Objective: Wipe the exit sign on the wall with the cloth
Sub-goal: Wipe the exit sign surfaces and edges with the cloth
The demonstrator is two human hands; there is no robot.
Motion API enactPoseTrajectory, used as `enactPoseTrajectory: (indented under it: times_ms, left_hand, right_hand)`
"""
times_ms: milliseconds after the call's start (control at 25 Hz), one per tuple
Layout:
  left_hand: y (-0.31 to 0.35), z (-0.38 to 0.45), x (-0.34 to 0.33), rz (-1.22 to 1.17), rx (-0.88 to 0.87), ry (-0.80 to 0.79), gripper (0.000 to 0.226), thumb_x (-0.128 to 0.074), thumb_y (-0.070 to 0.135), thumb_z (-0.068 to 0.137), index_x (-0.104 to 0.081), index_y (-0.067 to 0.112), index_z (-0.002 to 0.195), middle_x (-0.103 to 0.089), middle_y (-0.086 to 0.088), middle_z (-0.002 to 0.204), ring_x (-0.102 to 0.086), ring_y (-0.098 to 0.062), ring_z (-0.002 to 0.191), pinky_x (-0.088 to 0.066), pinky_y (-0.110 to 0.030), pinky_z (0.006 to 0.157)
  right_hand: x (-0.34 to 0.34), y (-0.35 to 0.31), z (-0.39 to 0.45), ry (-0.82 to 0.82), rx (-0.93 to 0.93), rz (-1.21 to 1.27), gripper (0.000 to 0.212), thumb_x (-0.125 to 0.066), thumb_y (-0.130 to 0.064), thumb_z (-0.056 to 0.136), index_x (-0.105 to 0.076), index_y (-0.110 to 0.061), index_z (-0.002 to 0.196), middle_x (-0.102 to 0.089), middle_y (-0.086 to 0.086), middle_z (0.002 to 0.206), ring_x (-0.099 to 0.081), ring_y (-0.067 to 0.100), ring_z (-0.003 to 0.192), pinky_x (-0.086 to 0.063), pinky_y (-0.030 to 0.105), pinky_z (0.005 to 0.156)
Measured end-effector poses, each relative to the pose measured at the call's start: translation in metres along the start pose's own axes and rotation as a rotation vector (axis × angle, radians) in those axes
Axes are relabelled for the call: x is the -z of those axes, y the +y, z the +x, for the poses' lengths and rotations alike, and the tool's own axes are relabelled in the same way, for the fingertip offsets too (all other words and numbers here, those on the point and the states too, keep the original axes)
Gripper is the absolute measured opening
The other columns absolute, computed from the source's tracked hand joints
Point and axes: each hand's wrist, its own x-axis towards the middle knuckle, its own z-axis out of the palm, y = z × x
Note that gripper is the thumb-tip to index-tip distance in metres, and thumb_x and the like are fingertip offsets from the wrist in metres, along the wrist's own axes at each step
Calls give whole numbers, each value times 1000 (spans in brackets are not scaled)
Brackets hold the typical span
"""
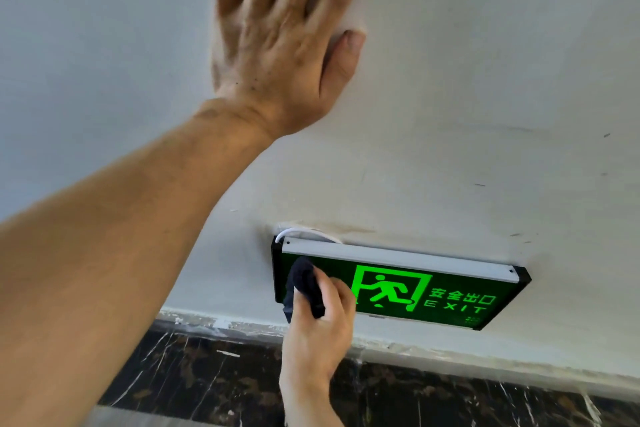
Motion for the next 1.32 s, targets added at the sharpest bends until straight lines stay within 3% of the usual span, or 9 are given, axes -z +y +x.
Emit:
enactPoseTrajectory:
  times_ms: [120, 240, 320, 400, 520, 680, 880, 1080, 1320]
  left_hand:
    - [3, 0, 3, 22, -23, -16, 54, -49, 36, 96, -54, 9, 143, -55, -25, 141, -50, -49, 128, -33, -70, 105]
    - [3, 0, 2, 33, -24, -11, 53, -47, 36, 98, -50, 10, 145, -53, -26, 142, -46, -46, 130, -32, -69, 106]
    - [1, -1, 0, 32, -17, -4, 53, -41, 37, 100, -44, 12, 147, -51, -28, 143, -41, -43, 130, -31, -68, 106]
    - [-2, -4, -2, 13, -2, -9, 54, -35, 40, 101, -37, 15, 149, -49, -30, 145, -37, -42, 130, -29, -69, 107]
    - [-3, -7, -5, -25, 25, -18, 54, -32, 43, 102, -29, 21, 151, -46, -29, 147, -36, -42, 131, -31, -71, 105]
    - [-4, -7, -9, -46, 32, -45, 53, -30, 45, 102, -25, 22, 149, -45, -31, 147, -40, -45, 127, -42, -72, 94]
    - [-3, -8, -8, -49, 34, -36, 53, -30, 44, 102, -29, 16, 147, -47, -32, 144, -37, -41, 124, -40, -69, 96]
    - [-3, -7, -5, -25, 35, -57, 53, -28, 44, 102, -33, 11, 143, -50, -33, 140, -43, -44, 119, -36, -68, 99]
    - [-1, -4, -3, -13, 11, -44, 47, -42, 37, 99, -34, 11, 138, -57, -30, 136, -45, -41, 116, -39, -66, 97]
  right_hand:
    - [-18, -8, -13, -109, -63, 41, 33, -74, -14, 80, -67, -44, 92, -57, -17, 105, -54, -9, 97, -42, 1, 75]
    - [6, -6, -9, -113, -73, 66, 32, -73, -20, 80, -61, -47, 91, -58, -18, 105, -53, -11, 98, -43, 5, 76]
    - [50, 7, 7, 6, -97, 79, 34, -74, -21, 79, -59, -48, 92, -61, -18, 107, -56, -7, 99, -43, 14, 83]
    - [104, 27, 29, 173, -134, 77, 31, -74, -19, 79, -61, -41, 96, -65, -7, 111, -60, 4, 101, -45, 27, 89]
    - [179, 51, 68, 349, -126, -38, 36, -72, -18, 81, -56, -37, 107, -57, 1, 115, -56, 22, 110, -43, 40, 98]
    - [213, 65, 98, 387, -108, -180, 51, -73, -15, 79, -51, -26, 124, -45, 3, 119, -46, 18, 108, -40, 38, 93]
    - [189, 63, 104, 352, -70, -225, 56, -71, 1, 78, -45, -15, 125, -43, 14, 128, -47, 23, 103, -41, 34, 87]
    - [126, 52, 71, 245, 5, -212, 50, -71, 4, 77, -48, -16, 116, -38, 2, 119, -49, 18, 97, -40, 15, 75]
    - [46, 48, 24, 85, 63, -250, 47, -76, 4, 72, -59, -17, 111, -45, -3, 111, -55, 18, 96, -46, 26, 80]
